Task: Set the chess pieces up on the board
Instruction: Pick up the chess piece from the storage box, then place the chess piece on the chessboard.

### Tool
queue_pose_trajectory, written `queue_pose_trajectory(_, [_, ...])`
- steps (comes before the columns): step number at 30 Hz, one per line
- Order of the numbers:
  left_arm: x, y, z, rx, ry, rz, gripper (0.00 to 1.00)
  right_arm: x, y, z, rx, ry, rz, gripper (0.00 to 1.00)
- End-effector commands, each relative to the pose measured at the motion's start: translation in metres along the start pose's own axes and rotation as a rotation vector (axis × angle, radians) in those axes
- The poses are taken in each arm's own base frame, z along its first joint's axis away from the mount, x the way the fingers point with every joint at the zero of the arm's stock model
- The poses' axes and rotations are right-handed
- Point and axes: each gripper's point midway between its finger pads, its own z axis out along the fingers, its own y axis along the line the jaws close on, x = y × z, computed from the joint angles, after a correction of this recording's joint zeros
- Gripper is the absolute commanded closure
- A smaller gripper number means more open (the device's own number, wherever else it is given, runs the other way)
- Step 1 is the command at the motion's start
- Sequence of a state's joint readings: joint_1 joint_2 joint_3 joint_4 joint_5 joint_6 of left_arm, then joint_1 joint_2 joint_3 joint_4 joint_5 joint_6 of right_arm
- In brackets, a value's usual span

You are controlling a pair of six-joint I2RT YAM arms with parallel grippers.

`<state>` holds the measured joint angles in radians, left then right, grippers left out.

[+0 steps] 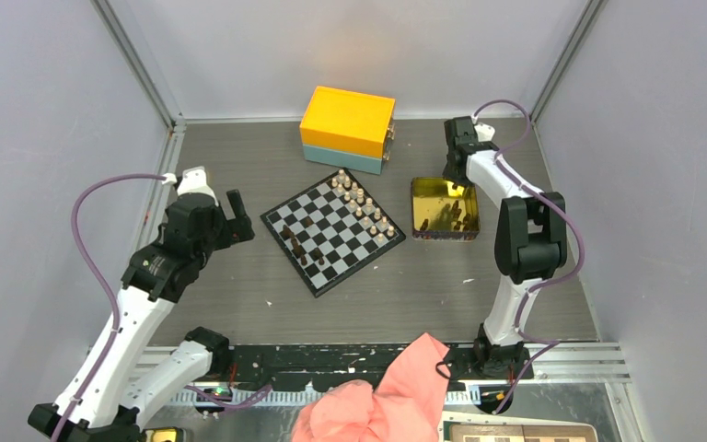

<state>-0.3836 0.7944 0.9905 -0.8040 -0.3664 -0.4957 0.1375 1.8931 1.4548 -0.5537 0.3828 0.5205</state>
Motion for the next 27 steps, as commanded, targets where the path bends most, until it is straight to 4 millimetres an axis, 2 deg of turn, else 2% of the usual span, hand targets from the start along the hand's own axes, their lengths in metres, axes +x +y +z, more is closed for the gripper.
queue_pose_trajectory(1, [-0.011,-0.002,-0.004,0.014,-0.051,-0.037,0.03,-0.024,0.004,-0.022,-0.032,-0.073,0.012,0.99])
queue_pose_trajectory(6, [-0.012,0.0,-0.007,0.011,-0.056,-0.034,0.03,-0.023,0.014,-0.03,-0.069,-0.072,-0.005,0.99])
queue_pose_trajectory(9, [-0.012,0.001,-0.007,0.008,-0.056,-0.03,0.03,-0.023,0.033,-0.046,-0.109,-0.083,-0.064,0.99])
queue_pose_trajectory(18, [-0.007,0.007,-0.011,-0.005,-0.05,-0.022,0.03,0.001,0.142,-0.124,-0.326,-0.102,-0.293,0.99])
queue_pose_trajectory(23, [-0.002,0.012,-0.017,-0.008,-0.044,-0.016,0.02,0.028,0.198,-0.162,-0.443,-0.094,-0.4,0.99])
queue_pose_trajectory(27, [0.003,0.015,-0.022,-0.004,-0.034,-0.015,0.02,0.054,0.23,-0.183,-0.504,-0.072,-0.475,0.99])
